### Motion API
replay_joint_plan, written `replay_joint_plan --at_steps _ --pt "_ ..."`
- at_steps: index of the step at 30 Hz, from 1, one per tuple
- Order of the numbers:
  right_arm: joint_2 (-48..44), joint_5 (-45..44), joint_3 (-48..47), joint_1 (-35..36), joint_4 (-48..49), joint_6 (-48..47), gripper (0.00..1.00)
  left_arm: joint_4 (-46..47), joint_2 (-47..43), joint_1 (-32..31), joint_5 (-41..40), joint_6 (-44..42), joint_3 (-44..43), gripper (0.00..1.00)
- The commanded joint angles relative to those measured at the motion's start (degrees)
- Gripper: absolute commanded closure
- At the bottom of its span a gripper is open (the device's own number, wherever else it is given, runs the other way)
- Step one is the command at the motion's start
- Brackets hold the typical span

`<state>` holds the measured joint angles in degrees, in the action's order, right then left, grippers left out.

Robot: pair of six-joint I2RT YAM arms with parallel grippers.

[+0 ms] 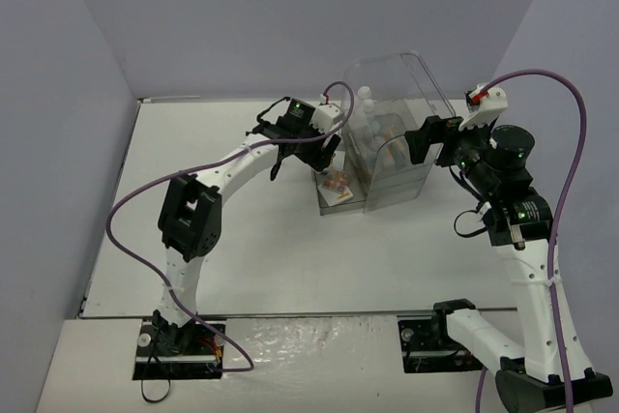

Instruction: Organize the makeup

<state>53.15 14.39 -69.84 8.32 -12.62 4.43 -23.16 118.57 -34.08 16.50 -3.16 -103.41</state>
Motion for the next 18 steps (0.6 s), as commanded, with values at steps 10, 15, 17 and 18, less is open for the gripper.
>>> replay_joint_plan --at_steps 10,15,17,18 --pt "-0.18 -0.15 -0.86 0.38 3.21 -0.56 0.00 9.70 2.81 -0.46 9.69 -11.34 -6.54 0.29" --pt "-0.13 -0.16 -1.27 0.38 3.23 -0.56 0.00 8.71 3.23 -0.44 8.87 -11.71 -6.54 0.16" --pt "-0.01 -0.15 -1.40 0.44 3.25 -0.56 0.00 8.42 3.06 -0.42 8.57 -11.88 -6.49 0.10" --pt "0.03 -0.15 -1.53 0.44 3.21 -0.56 0.00 8.27 2.95 -0.43 8.33 -11.95 -6.42 0.09"
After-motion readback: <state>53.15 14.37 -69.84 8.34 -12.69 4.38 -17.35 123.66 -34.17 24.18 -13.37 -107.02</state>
